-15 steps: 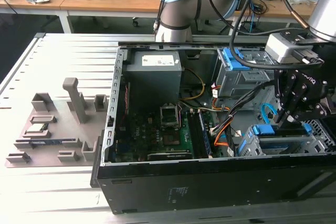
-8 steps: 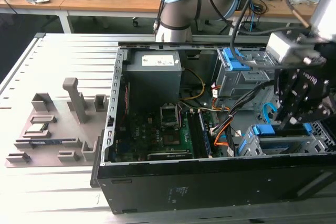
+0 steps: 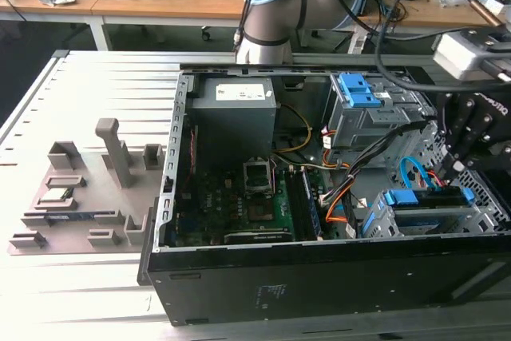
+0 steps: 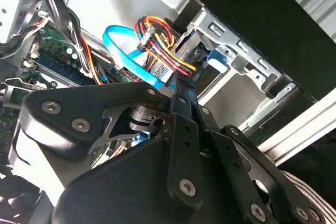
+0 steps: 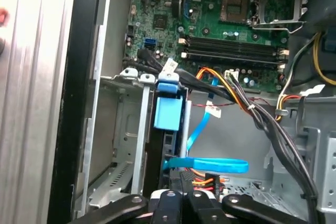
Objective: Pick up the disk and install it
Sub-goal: 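Insert the second disk wire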
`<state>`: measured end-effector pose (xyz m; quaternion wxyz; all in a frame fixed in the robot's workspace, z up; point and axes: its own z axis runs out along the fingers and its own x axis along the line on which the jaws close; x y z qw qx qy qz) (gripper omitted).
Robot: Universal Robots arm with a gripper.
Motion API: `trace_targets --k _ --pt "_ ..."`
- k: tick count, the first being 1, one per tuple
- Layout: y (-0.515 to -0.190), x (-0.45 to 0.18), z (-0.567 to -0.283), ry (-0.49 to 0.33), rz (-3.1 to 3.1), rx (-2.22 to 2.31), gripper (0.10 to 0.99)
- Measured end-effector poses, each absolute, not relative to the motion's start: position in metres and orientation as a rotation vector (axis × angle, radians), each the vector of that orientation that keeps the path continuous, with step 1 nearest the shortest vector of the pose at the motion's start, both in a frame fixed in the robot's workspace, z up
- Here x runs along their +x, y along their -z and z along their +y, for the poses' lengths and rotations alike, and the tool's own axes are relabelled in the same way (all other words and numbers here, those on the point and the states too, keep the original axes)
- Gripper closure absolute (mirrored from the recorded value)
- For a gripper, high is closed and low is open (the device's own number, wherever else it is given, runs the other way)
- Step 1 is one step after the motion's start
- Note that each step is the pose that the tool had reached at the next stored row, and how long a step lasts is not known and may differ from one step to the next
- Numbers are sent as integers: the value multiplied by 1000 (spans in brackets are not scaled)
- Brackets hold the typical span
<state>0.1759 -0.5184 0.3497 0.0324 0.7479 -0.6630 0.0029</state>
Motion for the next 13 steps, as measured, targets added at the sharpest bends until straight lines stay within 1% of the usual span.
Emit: trace_targets --k 9,11,13 --pt "-341 176 -522 -8 -2039 2300 980" --pt "-346 176 -522 -6 -2040 2300 980" --pt "-362 176 -522 -8 -2039 2300 980"
